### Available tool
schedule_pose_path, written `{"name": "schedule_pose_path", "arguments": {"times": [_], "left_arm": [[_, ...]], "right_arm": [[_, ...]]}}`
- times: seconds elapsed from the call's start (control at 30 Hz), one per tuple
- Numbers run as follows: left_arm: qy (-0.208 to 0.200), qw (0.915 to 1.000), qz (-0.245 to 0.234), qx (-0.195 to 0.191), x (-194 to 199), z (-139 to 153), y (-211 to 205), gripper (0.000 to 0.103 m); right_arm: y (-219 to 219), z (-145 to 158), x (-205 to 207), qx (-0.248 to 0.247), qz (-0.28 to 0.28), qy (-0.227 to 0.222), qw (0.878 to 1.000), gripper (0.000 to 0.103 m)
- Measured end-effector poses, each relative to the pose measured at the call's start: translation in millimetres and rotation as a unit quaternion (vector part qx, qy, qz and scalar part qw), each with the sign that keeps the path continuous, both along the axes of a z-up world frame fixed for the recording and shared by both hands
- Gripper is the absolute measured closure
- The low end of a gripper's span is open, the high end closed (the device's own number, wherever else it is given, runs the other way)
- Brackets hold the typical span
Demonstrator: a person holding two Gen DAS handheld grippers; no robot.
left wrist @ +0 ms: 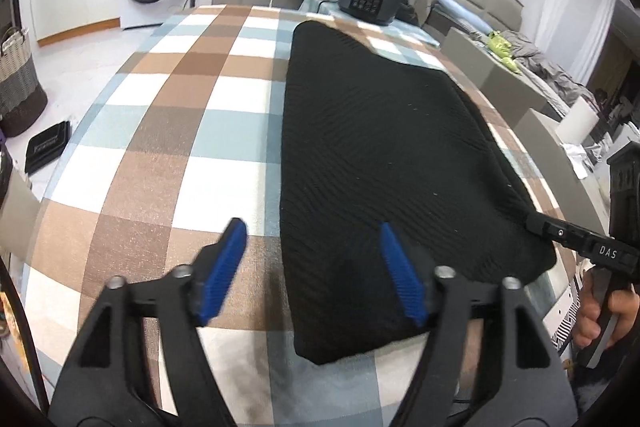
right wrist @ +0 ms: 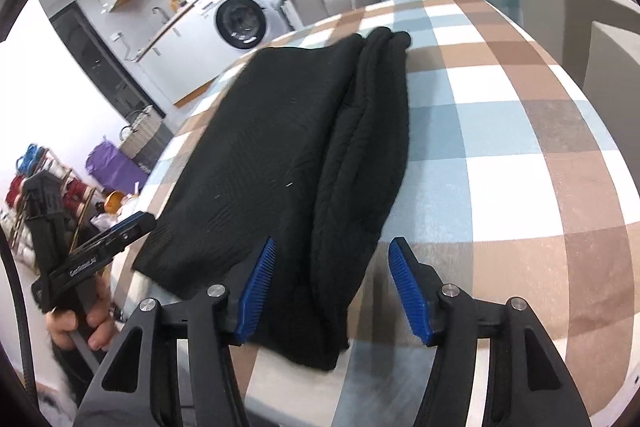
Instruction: Fold small clothes
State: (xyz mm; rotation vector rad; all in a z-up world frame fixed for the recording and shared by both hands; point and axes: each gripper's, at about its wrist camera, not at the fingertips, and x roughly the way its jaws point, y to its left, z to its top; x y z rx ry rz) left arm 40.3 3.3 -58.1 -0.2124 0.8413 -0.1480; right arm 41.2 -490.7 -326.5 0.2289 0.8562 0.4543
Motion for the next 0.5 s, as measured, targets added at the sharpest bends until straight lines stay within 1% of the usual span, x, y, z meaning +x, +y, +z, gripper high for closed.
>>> {"name": "schedule_pose_path", "arguments": {"times": [0.1, 0.17, 0.2, 0.23, 0.27, 0.3, 0.37, 0.4, 0.43, 0.5], "left_arm": [[-0.003, 0.9998, -0.02, 0.001, -9, 1, -6, 0.031], [-0.006, 0.9995, -0.031, 0.004, -14, 0, -12, 0.031], [-0.008, 0.9993, -0.037, 0.006, -17, 0, -14, 0.028], [-0.01, 0.999, -0.043, 0.007, -20, -1, -17, 0.025], [-0.011, 0.9987, -0.049, 0.008, -22, -2, -20, 0.024], [-0.008, 0.9983, -0.058, 0.01, -23, -3, -23, 0.024], [-0.007, 0.9974, -0.07, 0.016, -25, -3, -29, 0.023], [-0.009, 0.9973, -0.07, 0.016, -26, -3, -29, 0.023], [-0.009, 0.9974, -0.07, 0.016, -26, -4, -30, 0.023], [-0.008, 0.9975, -0.069, 0.015, -27, -5, -31, 0.023]], "right_arm": [[0, 4, -12, 0.021, 0.02, -0.017, 0.999, 0.045], [4, 3, -18, 0.042, 0.036, -0.019, 0.998, 0.049], [7, 0, -19, 0.041, 0.04, -0.016, 0.998, 0.052], [10, -2, -19, 0.031, 0.035, -0.017, 0.999, 0.059], [13, -4, -19, 0.021, 0.031, -0.021, 0.999, 0.063], [14, -5, -18, 0.02, 0.031, -0.023, 0.999, 0.065], [13, -8, -14, 0.029, 0.03, -0.019, 0.999, 0.075], [14, -8, -12, 0.022, 0.027, -0.016, 0.999, 0.083], [14, -7, -10, 0.015, 0.025, -0.015, 0.999, 0.087], [18, 6, -19, 0.009, 0.032, -0.048, 0.998, 0.09]]}}
